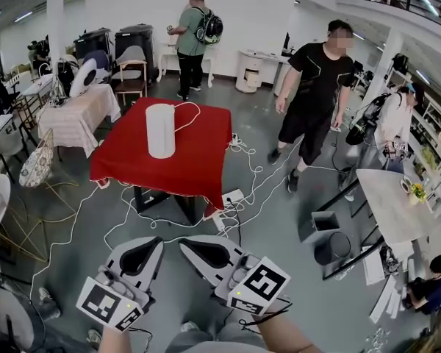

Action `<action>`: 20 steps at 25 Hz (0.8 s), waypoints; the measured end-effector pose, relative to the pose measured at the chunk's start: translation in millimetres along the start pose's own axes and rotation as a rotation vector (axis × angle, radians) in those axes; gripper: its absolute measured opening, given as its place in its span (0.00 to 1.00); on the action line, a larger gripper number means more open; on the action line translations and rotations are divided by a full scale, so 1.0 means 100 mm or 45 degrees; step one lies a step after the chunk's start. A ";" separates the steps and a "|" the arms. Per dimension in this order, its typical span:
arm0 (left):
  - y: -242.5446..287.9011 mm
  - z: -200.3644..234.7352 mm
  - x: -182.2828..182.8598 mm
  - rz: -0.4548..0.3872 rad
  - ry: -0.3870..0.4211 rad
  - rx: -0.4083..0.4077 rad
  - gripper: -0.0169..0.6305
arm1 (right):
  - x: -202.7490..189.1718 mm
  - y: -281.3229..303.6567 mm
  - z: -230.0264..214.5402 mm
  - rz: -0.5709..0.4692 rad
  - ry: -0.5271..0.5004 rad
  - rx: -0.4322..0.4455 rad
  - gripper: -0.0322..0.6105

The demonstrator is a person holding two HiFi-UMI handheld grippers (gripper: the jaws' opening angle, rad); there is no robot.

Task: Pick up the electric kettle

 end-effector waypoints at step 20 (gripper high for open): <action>0.24 1.04 0.04 -0.044 -0.024 0.034 0.04 | -0.17 0.80 -0.71 0.027 0.004 0.036 0.06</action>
Point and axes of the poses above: the fingertips, and each gripper's own axes: y forward along the fingers, z to its left, x out of its top, the point moved 7 cm from there along -y, backward along the fingers, and after that the axes turned 7 degrees about -y, right-handed, at the moved point
